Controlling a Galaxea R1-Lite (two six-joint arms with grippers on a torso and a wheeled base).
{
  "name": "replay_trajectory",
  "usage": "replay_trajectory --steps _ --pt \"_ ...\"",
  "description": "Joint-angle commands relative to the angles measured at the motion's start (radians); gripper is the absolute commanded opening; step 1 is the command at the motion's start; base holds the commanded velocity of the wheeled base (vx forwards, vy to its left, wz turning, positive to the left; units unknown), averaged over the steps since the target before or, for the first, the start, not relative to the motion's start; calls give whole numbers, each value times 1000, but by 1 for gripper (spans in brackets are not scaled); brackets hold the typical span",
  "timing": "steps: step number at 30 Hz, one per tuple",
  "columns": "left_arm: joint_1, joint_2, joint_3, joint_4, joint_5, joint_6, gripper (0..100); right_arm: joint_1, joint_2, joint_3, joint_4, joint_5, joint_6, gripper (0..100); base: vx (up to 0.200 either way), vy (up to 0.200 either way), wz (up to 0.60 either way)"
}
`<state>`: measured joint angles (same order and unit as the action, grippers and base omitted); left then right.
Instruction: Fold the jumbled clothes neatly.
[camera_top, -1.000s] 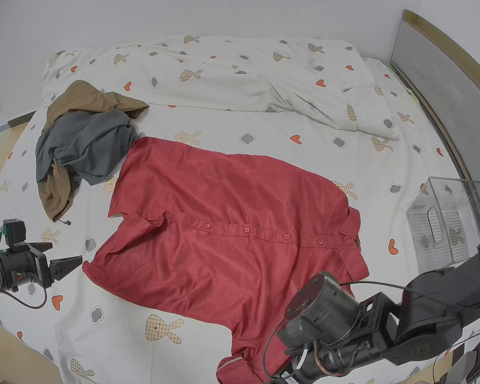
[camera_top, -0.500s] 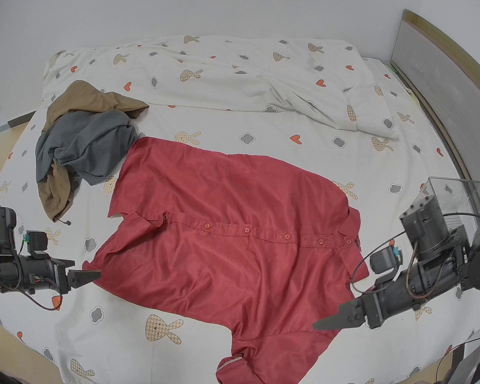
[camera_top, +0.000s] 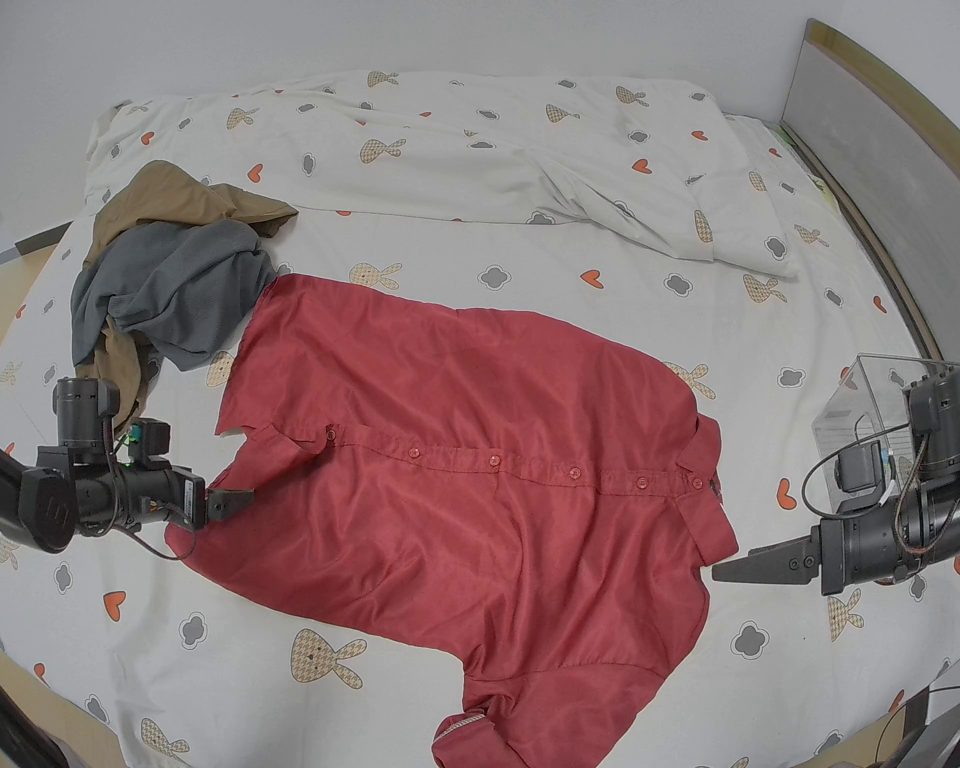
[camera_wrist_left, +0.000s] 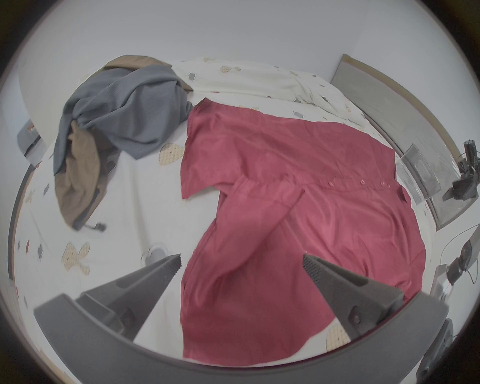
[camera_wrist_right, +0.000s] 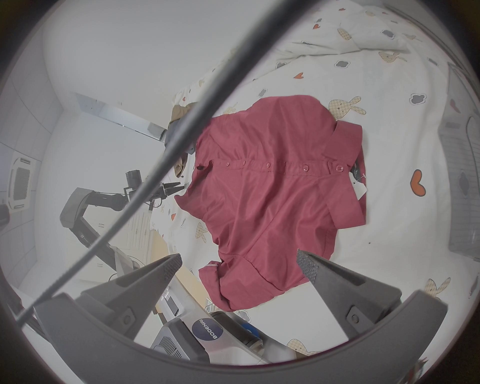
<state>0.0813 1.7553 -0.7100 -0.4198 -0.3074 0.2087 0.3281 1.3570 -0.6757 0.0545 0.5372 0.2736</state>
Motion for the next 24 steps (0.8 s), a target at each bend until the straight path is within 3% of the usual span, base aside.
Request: replay_trajectory --steps 1,4,12,24 --pt "-18 99 -101 -11 -73 -3 100 -24 -56 41 -36 10 1 100 0 0 0" --pt "-17 124 -129 -13 -130 -12 100 -24 -58 59 -67 10 2 100 0 0 0" --pt "-17 231 -195 -62 -139 -15 100 -14 -58 68 -77 10 2 100 0 0 0" --pt "-34 254 -227 -66 -180 -15 100 -11 -56 73 -77 12 2 100 0 0 0"
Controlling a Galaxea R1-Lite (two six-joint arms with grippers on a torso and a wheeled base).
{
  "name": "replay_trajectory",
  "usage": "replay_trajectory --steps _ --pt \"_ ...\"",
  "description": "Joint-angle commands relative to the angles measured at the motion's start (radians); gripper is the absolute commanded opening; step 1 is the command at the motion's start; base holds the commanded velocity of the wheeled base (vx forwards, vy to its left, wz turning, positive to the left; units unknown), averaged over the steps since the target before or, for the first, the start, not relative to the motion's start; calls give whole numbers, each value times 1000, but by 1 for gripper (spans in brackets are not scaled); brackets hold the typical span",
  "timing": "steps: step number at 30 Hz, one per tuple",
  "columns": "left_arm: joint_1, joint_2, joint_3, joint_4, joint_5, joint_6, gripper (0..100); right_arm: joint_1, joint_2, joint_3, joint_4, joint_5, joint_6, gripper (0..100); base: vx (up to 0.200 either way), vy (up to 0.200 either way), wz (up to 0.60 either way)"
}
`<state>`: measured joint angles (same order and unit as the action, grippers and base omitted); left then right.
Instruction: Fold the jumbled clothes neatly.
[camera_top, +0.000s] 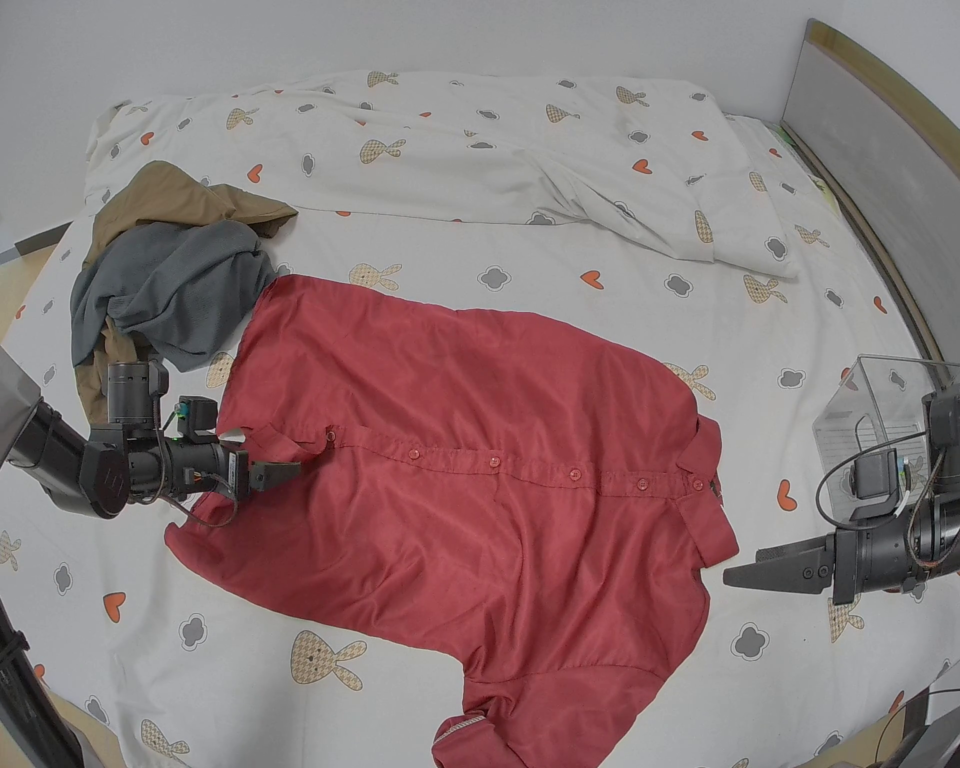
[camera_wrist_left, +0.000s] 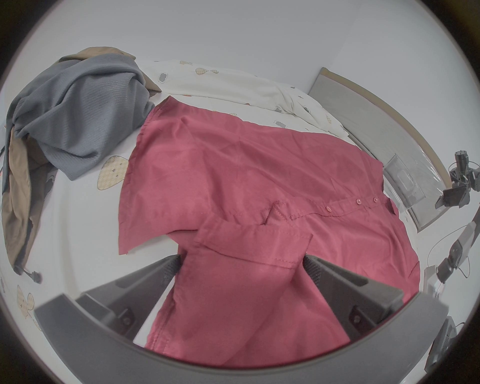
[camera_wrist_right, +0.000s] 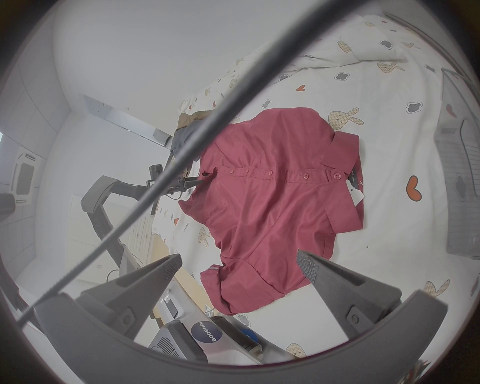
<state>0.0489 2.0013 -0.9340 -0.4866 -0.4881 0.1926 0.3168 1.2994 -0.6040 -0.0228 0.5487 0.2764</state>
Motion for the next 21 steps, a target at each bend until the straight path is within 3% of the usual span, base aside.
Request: replay_trajectory --steps 1,8,15,21 --pt "-1 8 -3 0 0 -1 0 1 1 3 0 0 0 100 0 0 0" --pt "28 -18 -2 0 5 -1 0 1 1 3 0 7 0 100 0 0 0" --pt "111 -62 -8 0 8 1 0 2 1 10 0 16 -5 100 0 0 0" --pt "123 -36 -14 2 82 4 0 1 6 12 0 27 -8 100 0 0 0"
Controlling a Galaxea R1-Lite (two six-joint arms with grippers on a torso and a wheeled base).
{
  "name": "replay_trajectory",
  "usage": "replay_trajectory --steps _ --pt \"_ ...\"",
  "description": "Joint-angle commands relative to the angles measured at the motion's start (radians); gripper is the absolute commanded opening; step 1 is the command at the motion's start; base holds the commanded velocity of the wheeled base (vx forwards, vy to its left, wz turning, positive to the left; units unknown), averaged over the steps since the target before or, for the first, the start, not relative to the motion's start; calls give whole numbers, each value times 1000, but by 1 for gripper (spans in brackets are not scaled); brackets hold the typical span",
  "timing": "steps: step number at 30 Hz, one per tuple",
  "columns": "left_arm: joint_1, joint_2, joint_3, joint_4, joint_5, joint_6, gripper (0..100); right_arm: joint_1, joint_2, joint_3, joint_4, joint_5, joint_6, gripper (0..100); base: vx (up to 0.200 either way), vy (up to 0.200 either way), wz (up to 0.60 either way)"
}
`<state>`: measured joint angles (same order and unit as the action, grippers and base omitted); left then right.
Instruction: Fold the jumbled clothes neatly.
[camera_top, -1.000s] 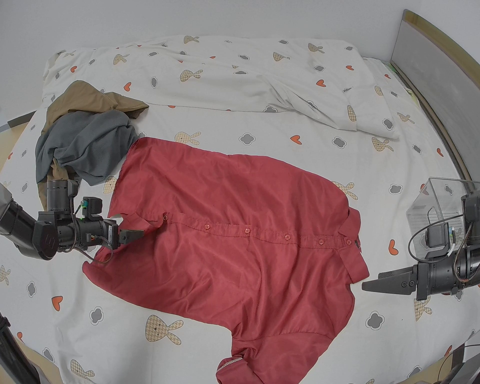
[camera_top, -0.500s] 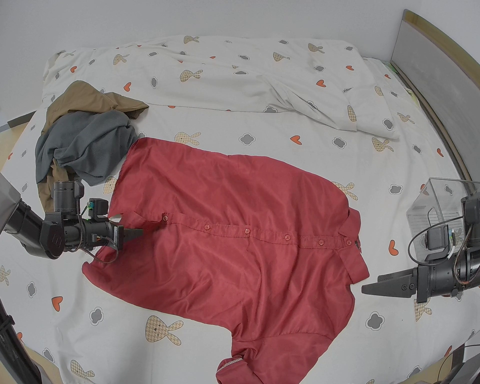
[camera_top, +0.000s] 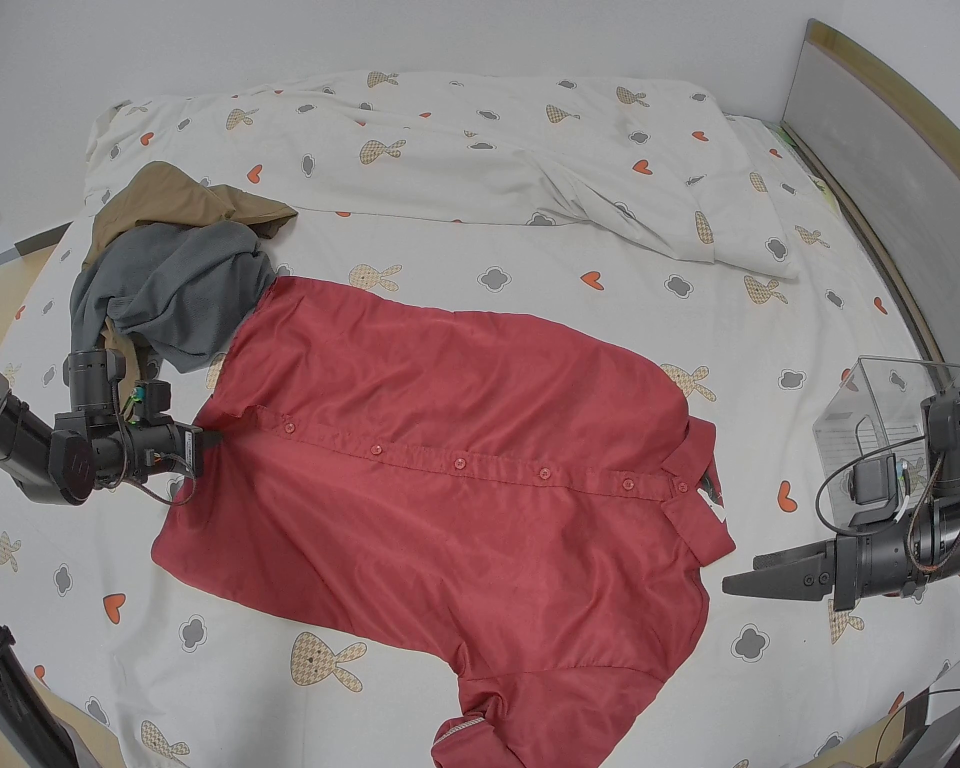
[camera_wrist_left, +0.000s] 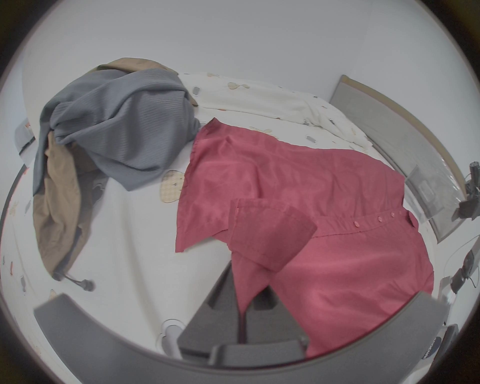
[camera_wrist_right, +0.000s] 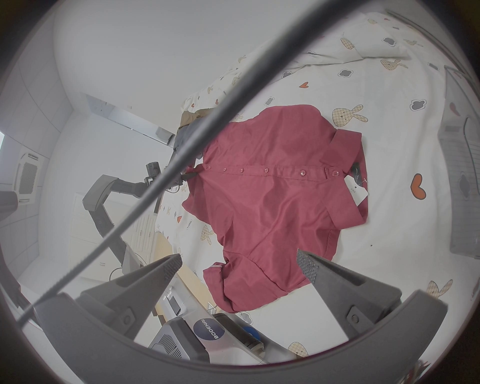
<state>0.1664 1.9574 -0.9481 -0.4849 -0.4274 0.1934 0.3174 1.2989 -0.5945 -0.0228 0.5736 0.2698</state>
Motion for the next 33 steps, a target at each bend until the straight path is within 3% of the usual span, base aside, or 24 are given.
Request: replay_trajectory --steps 1,9,10,17,21,23,24,27,30,33 --pt "2 12 2 0 35 4 0 0 6 2 0 2 -1 100 0 0 0" --pt "-15 18 0 19 108 3 0 2 8 2 0 3 -1 100 0 0 0" --pt "-16 17 5 19 118 6 100 2 6 4 0 3 -1 100 0 0 0" --pt "2 5 -6 9 148 20 100 0 5 5 0 3 -1 100 0 0 0" --pt "85 -15 -12 -6 196 27 100 -1 5 5 -2 2 -1 100 0 0 0" --pt "87 -15 -12 -6 197 27 100 -1 5 5 -2 2 -1 100 0 0 0" --pt "147 -18 -6 -6 228 66 100 -9 5 5 0 2 -1 100 0 0 0" --pt "171 -32 32 -1 230 72 100 -15 6 10 0 2 -1 100 0 0 0" --pt "173 -81 114 -1 177 54 100 -26 14 30 -2 0 -1 100 0 0 0" --pt "185 -150 206 12 -43 -2 100 -49 26 58 -2 3 -3 100 0 0 0"
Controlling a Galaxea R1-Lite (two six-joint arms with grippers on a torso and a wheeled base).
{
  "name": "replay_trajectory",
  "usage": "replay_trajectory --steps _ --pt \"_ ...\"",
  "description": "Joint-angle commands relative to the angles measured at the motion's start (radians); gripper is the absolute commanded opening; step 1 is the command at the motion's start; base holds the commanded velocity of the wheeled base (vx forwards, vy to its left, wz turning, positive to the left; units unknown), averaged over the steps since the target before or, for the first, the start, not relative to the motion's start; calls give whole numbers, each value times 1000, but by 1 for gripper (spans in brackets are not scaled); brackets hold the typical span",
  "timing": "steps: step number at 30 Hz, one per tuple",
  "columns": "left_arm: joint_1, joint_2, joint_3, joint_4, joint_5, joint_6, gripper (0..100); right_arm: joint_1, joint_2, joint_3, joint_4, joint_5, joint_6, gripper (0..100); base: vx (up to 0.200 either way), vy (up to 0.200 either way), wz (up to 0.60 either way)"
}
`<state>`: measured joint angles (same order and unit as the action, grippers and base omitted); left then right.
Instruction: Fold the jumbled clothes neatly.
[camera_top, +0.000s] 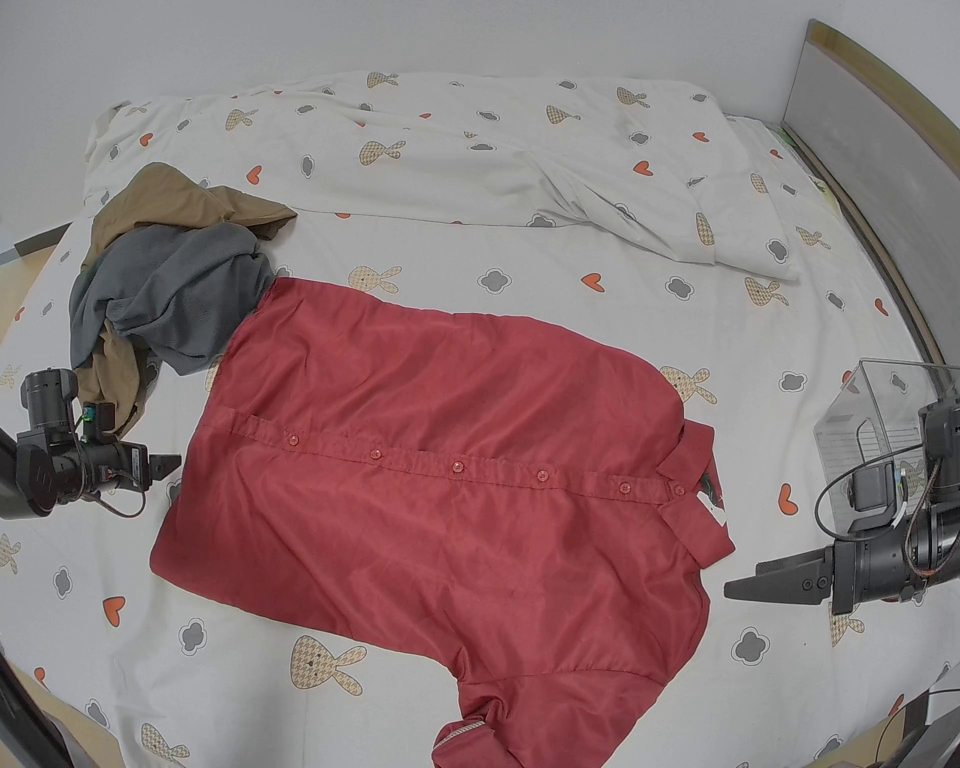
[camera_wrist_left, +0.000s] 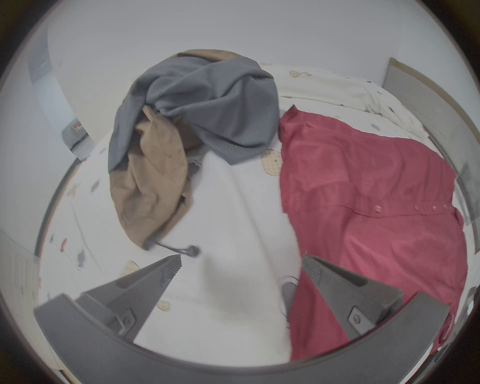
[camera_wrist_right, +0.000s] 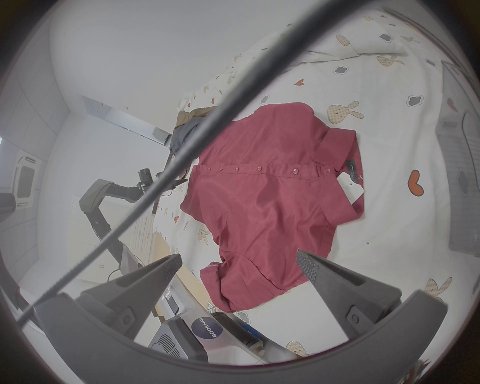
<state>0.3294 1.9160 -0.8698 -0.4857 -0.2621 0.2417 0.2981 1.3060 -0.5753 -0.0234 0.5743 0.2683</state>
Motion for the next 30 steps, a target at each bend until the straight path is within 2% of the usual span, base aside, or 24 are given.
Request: replay_trajectory --steps 1,2,3,9,11,17,18,25,30 --pt "22 -109 127 13 -209 -50 100 -30 19 38 -1 3 -1 100 0 0 0" --pt "51 -117 172 26 -319 -56 100 -33 53 55 -9 3 -3 100 0 0 0" --pt "51 -117 172 26 -319 -56 100 -33 53 55 -9 3 -3 100 0 0 0" --pt "129 -92 226 26 -503 -53 100 -30 75 117 -113 3 -1 100 0 0 0" --pt "140 -75 226 21 -508 -48 100 -31 78 123 -118 1 -1 100 0 0 0" --pt "172 -48 236 21 -508 50 100 -48 184 135 -121 1 9 100 0 0 0" --pt "172 -41 247 21 -508 68 100 -50 273 138 -148 1 9 100 0 0 0" --pt "172 -35 247 19 -508 71 100 -42 418 167 -326 -1 11 100 0 0 0" --pt "172 -34 249 19 -508 73 100 -42 489 187 -398 -1 11 100 0 0 0"
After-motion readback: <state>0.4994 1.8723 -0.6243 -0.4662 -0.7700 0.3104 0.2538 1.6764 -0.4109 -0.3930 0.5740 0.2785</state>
